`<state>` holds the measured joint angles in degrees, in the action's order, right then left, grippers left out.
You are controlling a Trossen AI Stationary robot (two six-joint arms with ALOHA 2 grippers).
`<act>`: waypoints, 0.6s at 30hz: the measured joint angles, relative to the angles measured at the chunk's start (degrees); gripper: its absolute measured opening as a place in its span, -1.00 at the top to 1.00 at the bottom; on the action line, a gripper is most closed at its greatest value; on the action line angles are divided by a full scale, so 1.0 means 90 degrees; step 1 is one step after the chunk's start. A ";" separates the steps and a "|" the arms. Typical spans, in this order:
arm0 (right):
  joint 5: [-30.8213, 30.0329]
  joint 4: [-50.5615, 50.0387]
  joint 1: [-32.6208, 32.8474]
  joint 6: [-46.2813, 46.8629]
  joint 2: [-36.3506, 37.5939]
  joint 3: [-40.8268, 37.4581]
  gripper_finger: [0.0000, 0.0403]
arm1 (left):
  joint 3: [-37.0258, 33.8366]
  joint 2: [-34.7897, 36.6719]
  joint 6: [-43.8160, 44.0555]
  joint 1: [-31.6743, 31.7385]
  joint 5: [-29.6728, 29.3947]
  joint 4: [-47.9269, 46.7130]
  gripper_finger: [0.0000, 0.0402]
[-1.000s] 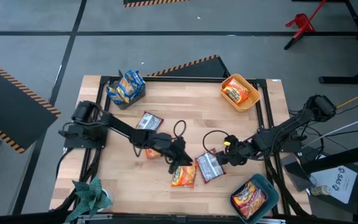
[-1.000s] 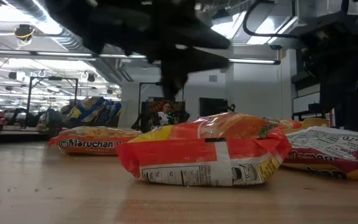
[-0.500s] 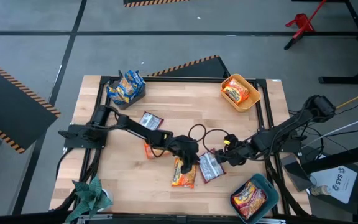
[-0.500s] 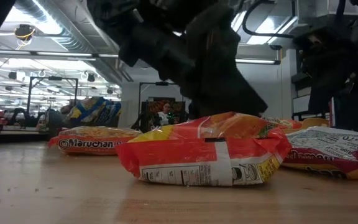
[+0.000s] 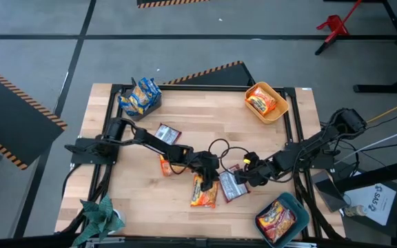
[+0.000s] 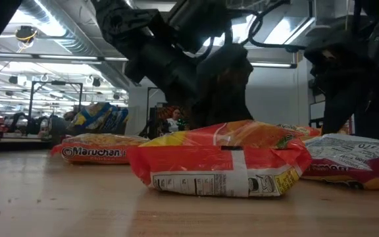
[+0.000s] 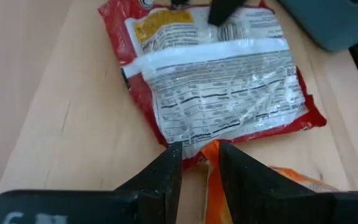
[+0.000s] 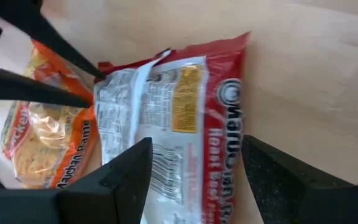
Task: Sort Maruchan noodles
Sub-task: Put the red noodle pack into the blue bin
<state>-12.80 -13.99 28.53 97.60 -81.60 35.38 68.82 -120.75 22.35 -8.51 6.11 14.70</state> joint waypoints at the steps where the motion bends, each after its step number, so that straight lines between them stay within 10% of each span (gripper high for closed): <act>1: 0.0028 0.0055 0.0000 -0.0031 -0.0023 0.0000 -0.15 | 0.0000 0.0000 -0.0005 0.0000 0.0002 0.0059 0.50; 18: 0.0123 0.1064 0.0005 -0.0056 -0.0842 0.0015 -0.15 | 0.0087 -0.0376 0.0308 0.0114 0.0310 0.0145 0.50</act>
<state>-11.70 -4.42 28.58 97.10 -89.18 35.51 69.60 -124.14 25.12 -7.49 8.90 16.00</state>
